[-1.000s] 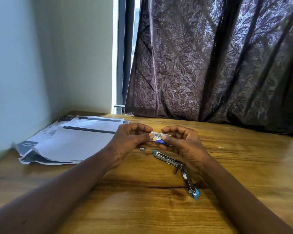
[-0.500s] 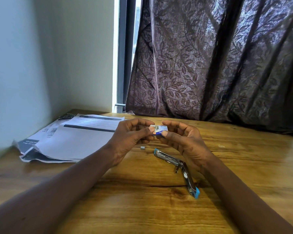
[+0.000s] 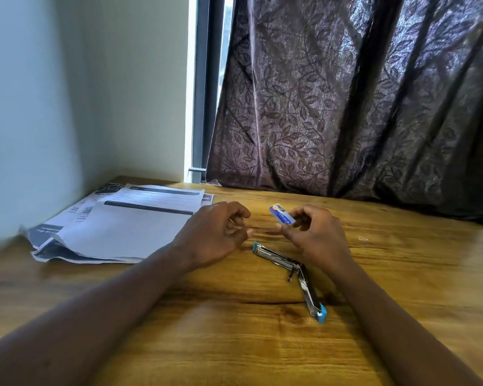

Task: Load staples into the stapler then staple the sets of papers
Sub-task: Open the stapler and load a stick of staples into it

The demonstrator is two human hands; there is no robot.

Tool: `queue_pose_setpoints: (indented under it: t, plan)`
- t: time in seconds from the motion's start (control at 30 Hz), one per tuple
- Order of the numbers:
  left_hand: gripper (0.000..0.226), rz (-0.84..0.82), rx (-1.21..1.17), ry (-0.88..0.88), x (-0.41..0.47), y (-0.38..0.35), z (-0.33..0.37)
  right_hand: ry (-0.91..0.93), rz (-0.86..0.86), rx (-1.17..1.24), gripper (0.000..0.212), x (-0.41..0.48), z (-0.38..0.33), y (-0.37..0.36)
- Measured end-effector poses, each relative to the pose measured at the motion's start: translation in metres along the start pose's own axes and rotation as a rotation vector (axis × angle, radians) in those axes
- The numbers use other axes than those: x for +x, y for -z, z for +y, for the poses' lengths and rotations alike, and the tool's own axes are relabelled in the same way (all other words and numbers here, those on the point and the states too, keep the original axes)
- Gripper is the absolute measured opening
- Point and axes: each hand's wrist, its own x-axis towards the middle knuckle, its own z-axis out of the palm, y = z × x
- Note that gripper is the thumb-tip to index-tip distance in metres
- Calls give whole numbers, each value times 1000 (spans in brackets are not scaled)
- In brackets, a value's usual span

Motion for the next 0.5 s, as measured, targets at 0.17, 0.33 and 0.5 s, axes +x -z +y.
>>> queue_pose_setpoints:
  t: [0.17,0.33,0.5]
  plan:
    - [33,-118,90,-9,0,4,-2,-51,49,-317,38,3,5,9]
    - [35,-151,100,3,0,5,-2,-136,1,-460,41,6,11,7]
    - [35,-180,128,-11,1,5,-3,-224,-145,-535,44,5,13,3]
